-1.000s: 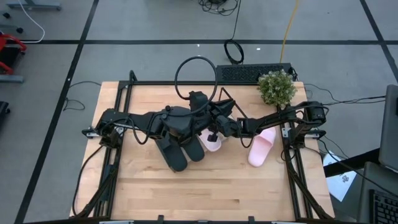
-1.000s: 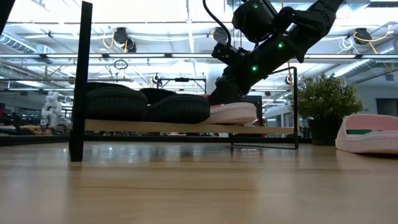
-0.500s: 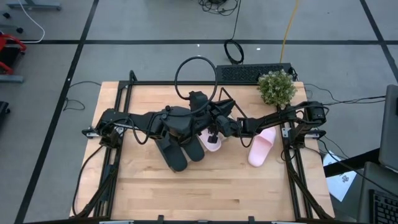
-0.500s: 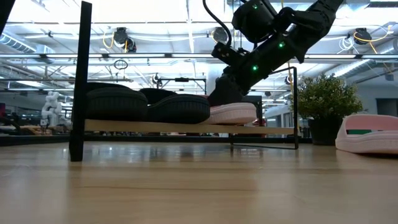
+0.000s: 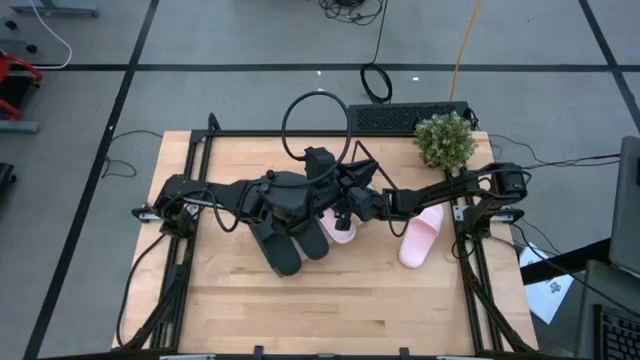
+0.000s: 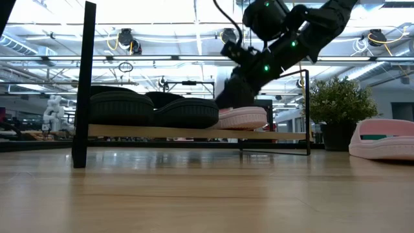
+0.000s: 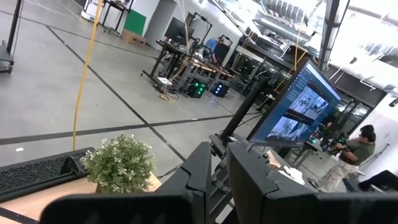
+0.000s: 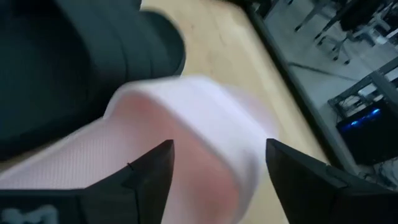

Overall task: Pick and place slides into the shelf
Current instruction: Put the bottom pink slipper on the shelf, then put the pink slipper on the shelf

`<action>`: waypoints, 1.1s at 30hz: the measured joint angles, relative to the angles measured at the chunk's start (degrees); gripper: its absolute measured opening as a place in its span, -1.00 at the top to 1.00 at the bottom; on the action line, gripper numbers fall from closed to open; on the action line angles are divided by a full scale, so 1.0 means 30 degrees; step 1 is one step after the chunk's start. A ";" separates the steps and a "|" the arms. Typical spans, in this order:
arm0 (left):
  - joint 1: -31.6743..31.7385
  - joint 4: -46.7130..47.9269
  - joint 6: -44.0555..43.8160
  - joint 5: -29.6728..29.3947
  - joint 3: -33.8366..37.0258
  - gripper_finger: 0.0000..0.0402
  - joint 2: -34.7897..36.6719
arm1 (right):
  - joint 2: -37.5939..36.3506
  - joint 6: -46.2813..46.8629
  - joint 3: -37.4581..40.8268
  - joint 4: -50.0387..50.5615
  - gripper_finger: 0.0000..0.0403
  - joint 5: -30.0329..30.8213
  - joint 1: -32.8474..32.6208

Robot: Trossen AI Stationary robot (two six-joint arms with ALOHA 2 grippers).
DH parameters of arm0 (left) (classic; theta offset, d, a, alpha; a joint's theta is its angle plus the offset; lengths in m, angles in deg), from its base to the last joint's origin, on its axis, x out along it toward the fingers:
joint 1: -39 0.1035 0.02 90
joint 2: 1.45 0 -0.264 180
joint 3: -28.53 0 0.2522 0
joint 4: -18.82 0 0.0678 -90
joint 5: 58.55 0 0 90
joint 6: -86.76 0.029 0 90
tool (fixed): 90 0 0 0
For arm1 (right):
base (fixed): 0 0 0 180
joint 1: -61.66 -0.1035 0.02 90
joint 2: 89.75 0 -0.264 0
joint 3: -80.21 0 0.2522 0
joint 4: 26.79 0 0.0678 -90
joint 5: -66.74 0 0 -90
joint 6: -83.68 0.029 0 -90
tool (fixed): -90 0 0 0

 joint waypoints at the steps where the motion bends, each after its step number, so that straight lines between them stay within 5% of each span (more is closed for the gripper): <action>1: 0.0002 0.0000 0.0000 -0.0004 0.0000 0.77 0.0000 | -0.0144 -0.0143 0.0000 -0.0091 -0.23 0.0039 0.0000; 9: 0.0106 0.0015 0.0001 -0.0004 0.0000 0.77 0.0000 | -0.1807 -0.0435 0.0000 0.0233 -0.37 0.0174 -0.0005; 16: 0.0106 0.0023 0.0124 -0.0004 0.0000 0.77 0.0000 | -0.5284 -0.1588 0.0000 0.4666 -0.38 0.0268 -0.0881; 30: 0.0106 0.0058 0.0109 0.0000 0.0000 0.77 0.0000 | -1.2525 0.5371 -0.0095 2.4606 -0.38 0.0354 -0.2705; 33: 0.0106 0.0044 0.0021 0.0004 0.0000 0.77 0.0000 | -1.3285 0.7596 0.0061 2.8046 -0.38 -0.1012 -0.2866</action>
